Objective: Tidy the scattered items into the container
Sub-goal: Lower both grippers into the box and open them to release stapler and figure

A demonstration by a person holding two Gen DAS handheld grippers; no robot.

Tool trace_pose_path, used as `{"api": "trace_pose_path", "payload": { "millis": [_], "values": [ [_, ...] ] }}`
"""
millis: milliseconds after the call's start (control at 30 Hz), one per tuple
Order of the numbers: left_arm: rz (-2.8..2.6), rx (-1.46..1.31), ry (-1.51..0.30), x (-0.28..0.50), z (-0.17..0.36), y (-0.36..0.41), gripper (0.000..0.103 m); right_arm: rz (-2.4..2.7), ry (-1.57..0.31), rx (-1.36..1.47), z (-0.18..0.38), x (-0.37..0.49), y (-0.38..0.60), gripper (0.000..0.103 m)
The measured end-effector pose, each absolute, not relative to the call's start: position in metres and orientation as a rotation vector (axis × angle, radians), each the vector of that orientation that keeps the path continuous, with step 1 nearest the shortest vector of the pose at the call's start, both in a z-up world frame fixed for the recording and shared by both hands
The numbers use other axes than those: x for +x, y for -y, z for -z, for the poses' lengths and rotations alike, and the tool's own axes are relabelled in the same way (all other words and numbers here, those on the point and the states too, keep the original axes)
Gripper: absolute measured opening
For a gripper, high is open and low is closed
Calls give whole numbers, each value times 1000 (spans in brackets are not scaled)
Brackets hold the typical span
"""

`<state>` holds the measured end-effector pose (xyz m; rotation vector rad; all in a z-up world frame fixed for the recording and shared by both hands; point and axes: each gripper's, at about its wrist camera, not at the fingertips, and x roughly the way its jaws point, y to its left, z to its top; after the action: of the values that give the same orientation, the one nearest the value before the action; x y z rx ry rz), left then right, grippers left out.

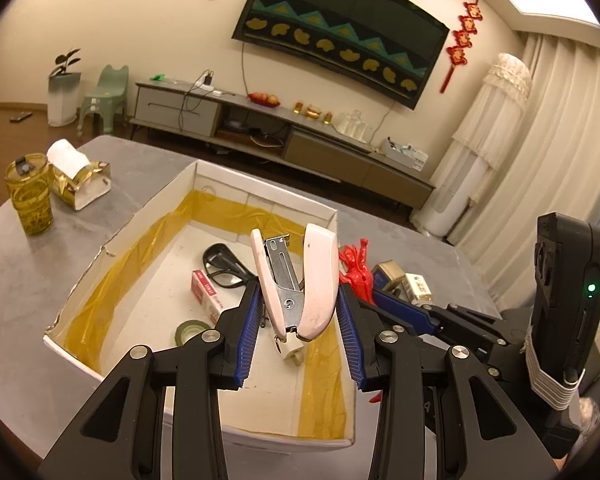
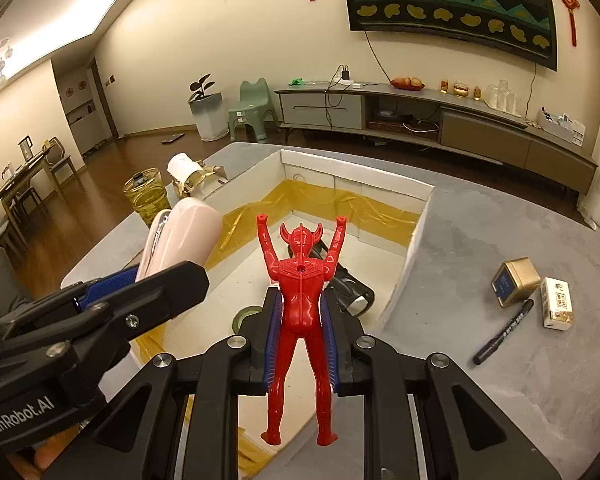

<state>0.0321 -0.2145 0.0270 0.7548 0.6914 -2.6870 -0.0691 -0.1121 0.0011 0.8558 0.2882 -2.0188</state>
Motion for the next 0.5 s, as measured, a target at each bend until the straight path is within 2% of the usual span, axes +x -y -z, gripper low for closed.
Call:
{"api": "trace_pose_path", "payload": {
  "millis": [233, 500],
  "values": [
    [2653, 754, -726, 33, -20, 228, 39, 1981, -253, 923, 15, -74, 133, 21],
    [2567, 806, -801, 31, -5, 250, 39, 2007, -316, 963, 30, -78, 137, 21]
  ]
}}
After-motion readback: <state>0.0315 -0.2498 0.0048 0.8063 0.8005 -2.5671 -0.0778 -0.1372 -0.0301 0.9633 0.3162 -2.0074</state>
